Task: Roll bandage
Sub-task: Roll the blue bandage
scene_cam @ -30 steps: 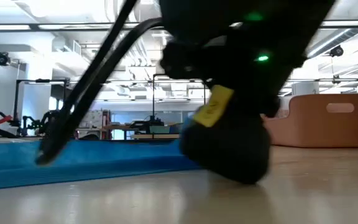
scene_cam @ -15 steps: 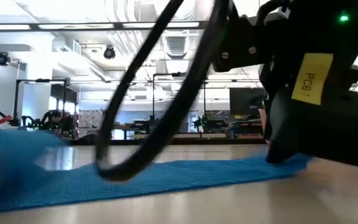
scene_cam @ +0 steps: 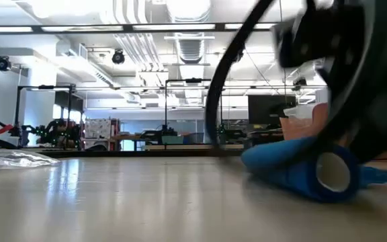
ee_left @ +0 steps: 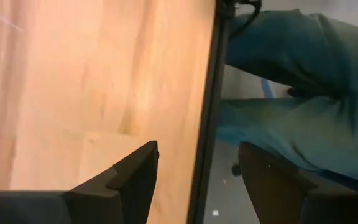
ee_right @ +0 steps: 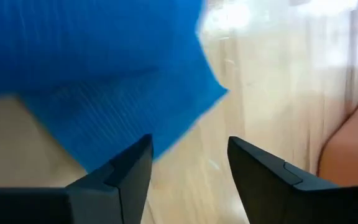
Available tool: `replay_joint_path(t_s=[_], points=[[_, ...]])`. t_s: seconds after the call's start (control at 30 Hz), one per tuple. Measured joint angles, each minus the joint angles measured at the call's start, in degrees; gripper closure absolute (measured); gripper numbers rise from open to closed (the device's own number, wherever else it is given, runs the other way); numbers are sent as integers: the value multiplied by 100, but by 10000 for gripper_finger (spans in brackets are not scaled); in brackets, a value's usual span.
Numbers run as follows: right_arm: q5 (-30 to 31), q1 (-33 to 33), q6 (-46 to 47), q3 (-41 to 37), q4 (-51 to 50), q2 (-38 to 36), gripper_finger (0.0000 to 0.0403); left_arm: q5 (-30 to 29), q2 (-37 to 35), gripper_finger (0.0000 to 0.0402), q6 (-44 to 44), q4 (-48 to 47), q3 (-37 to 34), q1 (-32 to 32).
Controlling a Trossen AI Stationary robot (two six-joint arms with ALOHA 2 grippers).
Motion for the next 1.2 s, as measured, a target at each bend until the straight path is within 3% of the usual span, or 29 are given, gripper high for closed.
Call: replay_joint_path(t_s=[0.27, 0.4, 0.5, 0.7, 0.87, 0.97, 1.1, 1.2], points=[[12, 229, 139, -429, 126, -963, 166, -997, -1, 187, 200, 111, -100, 23], [183, 358, 90, -706, 1188, -1386, 154, -1719, 0, 187, 579, 434, -100, 28], [171, 361, -159, -924, 2027, -1431, 151, -2213, 2, 187, 848, 586, -98, 28], [-566, 202, -696, -1065, 2926, -992, 160, -2810, 2, 187, 1064, 534, -96, 28], [-664, -277, -1735, -455, 3546, -743, 165, -2903, -114, 187, 1165, 144, -96, 26], [-394, -505, -2588, 150, 3921, -770, 164, -3002, -344, 187, 1057, -327, -94, 13], [180, -479, -3188, 394, 3630, -889, 164, -3415, -618, 187, 684, -772, -135, -109], [27, -445, -2686, 201, 2874, -886, 169, -3801, -707, 187, 565, -652, -266, -210]])
